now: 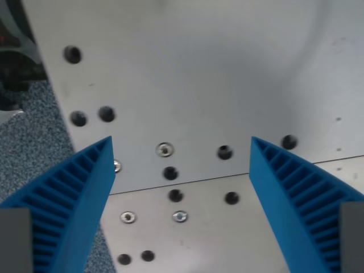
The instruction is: Move in base positive y
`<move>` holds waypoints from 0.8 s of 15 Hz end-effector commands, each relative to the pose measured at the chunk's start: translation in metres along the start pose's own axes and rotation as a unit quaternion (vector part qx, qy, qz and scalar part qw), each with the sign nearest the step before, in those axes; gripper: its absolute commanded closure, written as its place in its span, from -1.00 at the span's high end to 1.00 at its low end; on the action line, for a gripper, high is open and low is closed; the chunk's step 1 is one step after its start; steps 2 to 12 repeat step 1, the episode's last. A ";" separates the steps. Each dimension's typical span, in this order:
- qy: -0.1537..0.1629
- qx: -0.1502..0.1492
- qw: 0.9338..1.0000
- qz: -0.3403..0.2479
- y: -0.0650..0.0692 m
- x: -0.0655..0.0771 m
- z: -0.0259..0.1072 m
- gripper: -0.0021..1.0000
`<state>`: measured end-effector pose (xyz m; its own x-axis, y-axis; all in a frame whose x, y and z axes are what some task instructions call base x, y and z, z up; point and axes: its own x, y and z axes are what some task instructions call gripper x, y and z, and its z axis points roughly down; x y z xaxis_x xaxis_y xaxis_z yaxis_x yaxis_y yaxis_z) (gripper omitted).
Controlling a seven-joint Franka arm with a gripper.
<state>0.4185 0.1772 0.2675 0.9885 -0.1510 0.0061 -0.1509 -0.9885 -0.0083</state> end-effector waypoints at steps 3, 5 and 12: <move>-0.005 -0.006 1.000 0.011 -0.018 0.003 -0.001 1.00; -0.005 -0.006 1.000 0.011 -0.018 0.003 -0.001 1.00; -0.005 -0.006 1.000 0.011 -0.018 0.003 -0.001 1.00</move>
